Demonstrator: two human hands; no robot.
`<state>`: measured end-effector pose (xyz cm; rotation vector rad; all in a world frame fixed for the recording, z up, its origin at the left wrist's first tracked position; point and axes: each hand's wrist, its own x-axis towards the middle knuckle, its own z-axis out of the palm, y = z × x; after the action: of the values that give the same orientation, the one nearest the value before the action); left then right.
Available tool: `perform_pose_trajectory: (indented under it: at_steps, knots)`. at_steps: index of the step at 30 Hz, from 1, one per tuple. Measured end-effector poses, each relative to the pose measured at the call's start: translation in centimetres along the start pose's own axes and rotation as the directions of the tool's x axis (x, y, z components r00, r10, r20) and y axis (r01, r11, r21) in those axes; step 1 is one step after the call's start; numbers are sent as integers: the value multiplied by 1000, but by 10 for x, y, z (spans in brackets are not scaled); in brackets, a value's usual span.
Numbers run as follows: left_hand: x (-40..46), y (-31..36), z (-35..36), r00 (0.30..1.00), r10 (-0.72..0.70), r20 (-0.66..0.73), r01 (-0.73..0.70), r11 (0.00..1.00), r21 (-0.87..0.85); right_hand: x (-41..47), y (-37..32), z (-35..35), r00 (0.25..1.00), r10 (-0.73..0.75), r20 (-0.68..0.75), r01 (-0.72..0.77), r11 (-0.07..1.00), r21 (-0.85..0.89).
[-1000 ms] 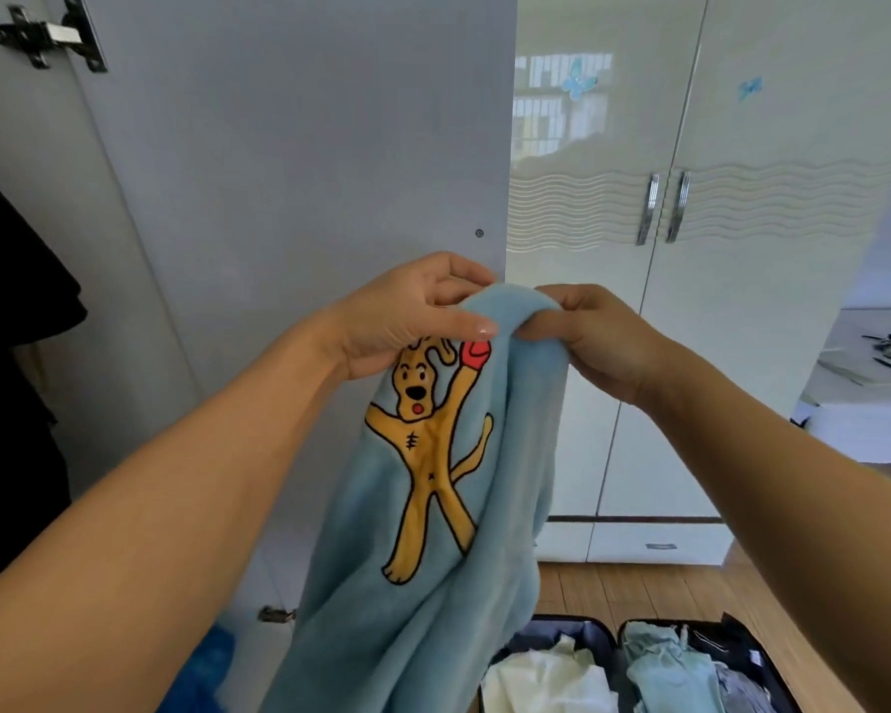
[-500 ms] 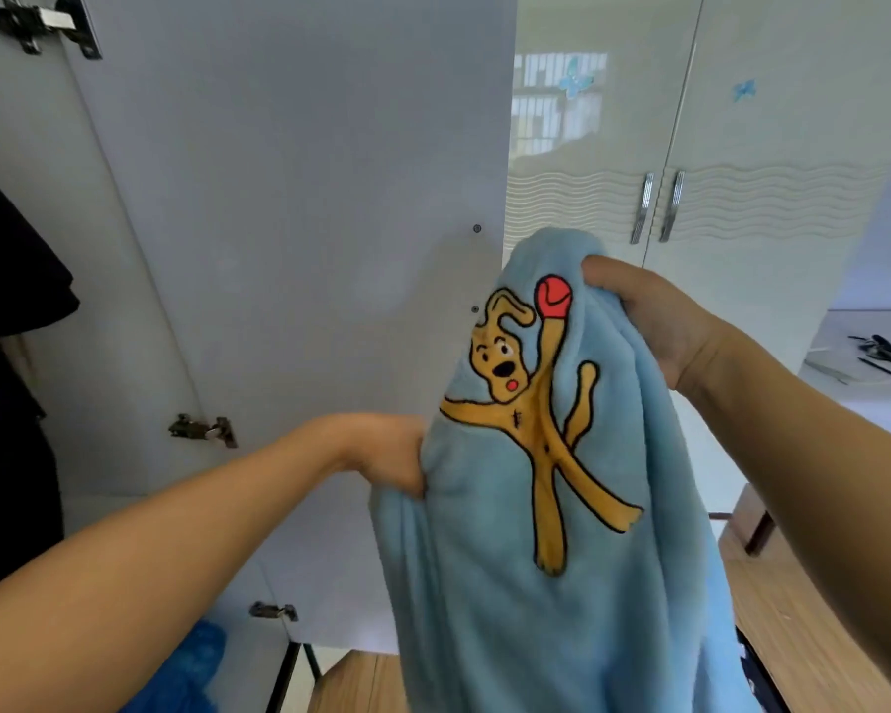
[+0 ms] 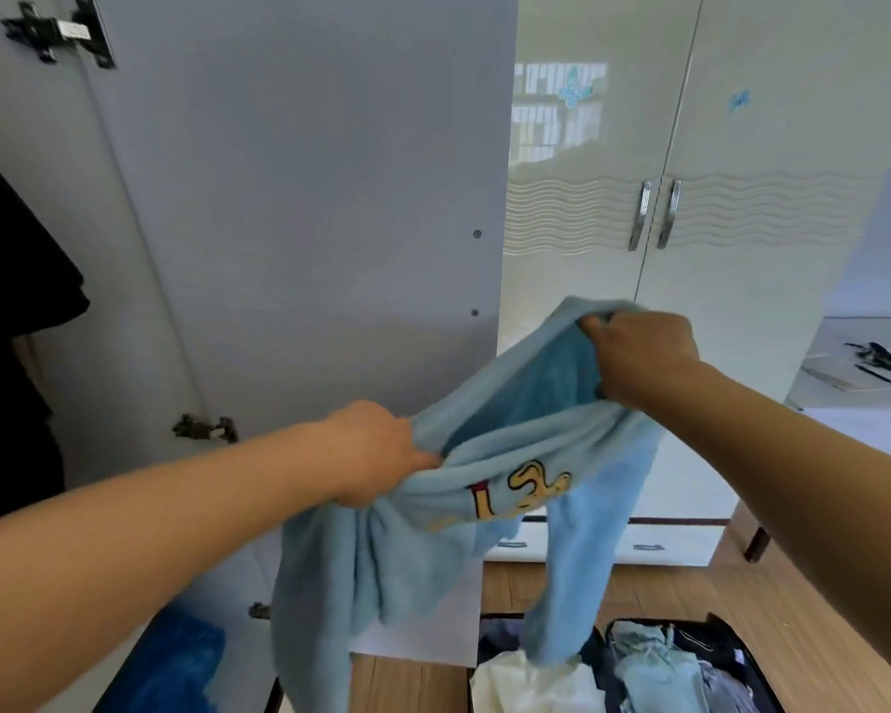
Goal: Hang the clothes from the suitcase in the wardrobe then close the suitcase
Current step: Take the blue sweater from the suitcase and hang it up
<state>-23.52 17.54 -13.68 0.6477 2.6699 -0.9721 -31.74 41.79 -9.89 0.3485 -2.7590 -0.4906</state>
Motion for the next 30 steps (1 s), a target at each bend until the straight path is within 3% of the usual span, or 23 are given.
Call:
perform_pose_trajectory:
  at_steps: [4, 7, 9, 10, 11, 13, 14, 15, 16, 17, 18, 19, 20, 21, 23, 24, 25, 26, 27, 28, 29, 30]
  knots:
    - [1, -17, 6, 954, -293, 59, 284, 951, 122, 4, -8, -7, 983, -13, -185, -12, 991, -130]
    - [-18, -54, -16, 897, -426, 120, 443, 865, -235, 8, -8, -12, 987, 21, -162, -34, 997, -75]
    - [-35, -79, -35, 841, -540, -8, 489, 767, -416, 13, -4, -20, 969, 32, -245, -8, 995, 99]
    - [-43, -90, -44, 760, -634, -144, 513, 722, -464, 18, 1, -30, 936, 74, -343, 2, 976, 217]
    - [-50, -100, -54, 615, -732, -294, 538, 662, -522, 19, 5, -45, 876, 142, -461, 23, 943, 333]
    - [-56, -105, -66, 193, -833, -518, 490, 540, -684, 19, 12, -63, 636, 330, -698, 137, 841, 523]
    - [-54, -100, -69, 65, -822, -566, 473, 525, -708, 18, 10, -65, 559, 422, -714, 153, 794, 589]
    - [-49, -91, -69, 136, -807, -574, 468, 564, -681, 20, 7, -63, 626, 365, -689, 167, 800, 576]
    - [-38, -77, -67, 416, -733, -538, 499, 679, -539, 23, 0, -55, 831, 175, -527, 117, 873, 474]
    - [-26, -59, -57, 686, -623, -376, 458, 771, -442, 23, -8, -42, 980, -21, -196, 94, 923, 373]
    - [-20, -48, -44, 805, -562, -188, 466, 797, -385, 21, -12, -30, 994, -78, 79, 55, 963, 264]
    - [-22, -52, -42, 791, -599, -127, 525, 770, -364, 18, -10, -29, 990, -52, 128, 25, 979, 201]
    - [-27, -67, -47, 709, -684, -172, 580, 704, -410, 21, -4, -34, 1000, 17, 16, -21, 960, 281]
    - [-36, -84, -56, 580, -779, -238, 624, 612, -485, 21, 1, -48, 985, 103, -140, -46, 931, 362]
    - [-48, -110, -74, 388, -848, -360, 669, 528, -522, 20, 1, -71, 873, 256, -416, -45, 890, 453]
    - [-47, -115, -76, 314, -859, -405, 652, 505, -565, 18, -4, -77, 828, 297, -476, -34, 873, 486]
    - [-48, -110, -79, 290, -870, -399, 616, 488, -618, 17, -8, -77, 833, 295, -468, -29, 868, 496]
    - [-45, -101, -78, 358, -861, -361, 579, 509, -637, 17, -14, -71, 902, 211, -376, -26, 897, 442]
    - [-39, -89, -72, 532, -794, -293, 554, 588, -589, 15, -19, -63, 979, 88, -182, -17, 933, 359]
    - [-36, -73, -61, 696, -697, -175, 526, 660, -536, 13, -21, -52, 1000, 31, 2, -30, 960, 279]
    - [-36, -67, -54, 763, -637, -109, 501, 689, -525, 14, -18, -48, 995, 51, 83, -71, 964, 257]
    - [-38, -73, -50, 761, -637, -122, 491, 689, -534, 14, -14, -50, 993, 107, 43, -115, 943, 311]
